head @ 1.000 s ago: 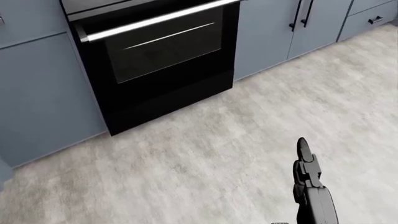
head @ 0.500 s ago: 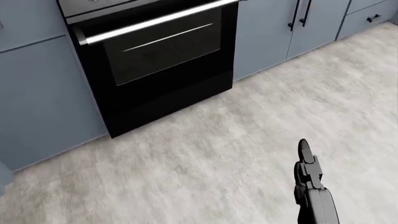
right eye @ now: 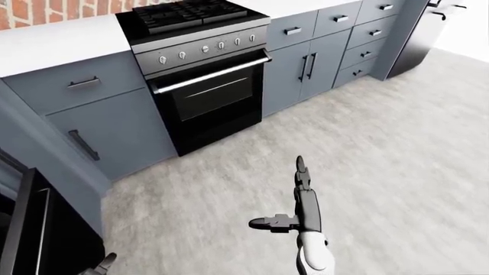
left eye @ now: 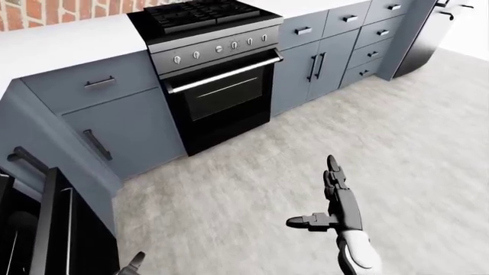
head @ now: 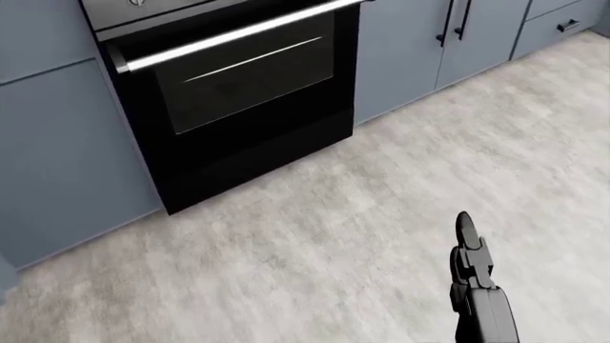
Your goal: Close the dishwasher door
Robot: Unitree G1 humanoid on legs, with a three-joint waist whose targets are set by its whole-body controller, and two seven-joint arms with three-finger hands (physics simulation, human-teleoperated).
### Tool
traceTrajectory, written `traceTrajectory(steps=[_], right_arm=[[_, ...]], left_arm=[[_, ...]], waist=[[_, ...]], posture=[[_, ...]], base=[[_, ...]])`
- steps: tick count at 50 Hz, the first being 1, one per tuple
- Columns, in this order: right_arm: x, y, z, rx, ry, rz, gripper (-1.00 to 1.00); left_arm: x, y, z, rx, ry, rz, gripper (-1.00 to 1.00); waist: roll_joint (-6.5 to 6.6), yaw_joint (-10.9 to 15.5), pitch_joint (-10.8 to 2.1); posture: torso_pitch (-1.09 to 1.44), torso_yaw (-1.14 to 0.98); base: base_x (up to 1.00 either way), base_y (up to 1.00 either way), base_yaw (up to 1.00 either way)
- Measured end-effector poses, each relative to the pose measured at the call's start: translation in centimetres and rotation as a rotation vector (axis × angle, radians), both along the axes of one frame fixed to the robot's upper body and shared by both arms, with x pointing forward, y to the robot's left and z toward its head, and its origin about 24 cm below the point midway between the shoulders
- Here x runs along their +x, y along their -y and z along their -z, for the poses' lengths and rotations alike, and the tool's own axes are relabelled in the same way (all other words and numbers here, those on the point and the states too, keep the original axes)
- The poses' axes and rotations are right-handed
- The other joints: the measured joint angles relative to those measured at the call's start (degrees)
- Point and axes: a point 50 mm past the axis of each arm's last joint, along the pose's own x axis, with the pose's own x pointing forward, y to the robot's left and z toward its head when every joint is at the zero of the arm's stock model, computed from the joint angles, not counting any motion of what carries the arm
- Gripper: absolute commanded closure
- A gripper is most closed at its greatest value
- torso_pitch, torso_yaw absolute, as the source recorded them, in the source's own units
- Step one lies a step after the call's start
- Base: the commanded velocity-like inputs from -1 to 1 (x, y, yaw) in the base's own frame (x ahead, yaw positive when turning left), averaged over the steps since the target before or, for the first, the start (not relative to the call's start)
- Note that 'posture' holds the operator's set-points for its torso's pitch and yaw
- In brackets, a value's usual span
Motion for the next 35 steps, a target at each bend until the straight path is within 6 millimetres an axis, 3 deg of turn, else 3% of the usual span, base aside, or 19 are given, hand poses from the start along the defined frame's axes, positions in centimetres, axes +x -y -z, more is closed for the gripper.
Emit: traceTrajectory(steps=[35], right_arm=[[-0.1,0.0,-0.2,-0.004,0.004,0.003,-1.00]], left_arm=[[-1.1,-1.5,-0.3,0.002,0.002,-0.076,-1.00]], waist=[[0.54,-0.5,0.12]], posture=[[0.00,0.00]], base=[[0.00,0.00,0.00]])
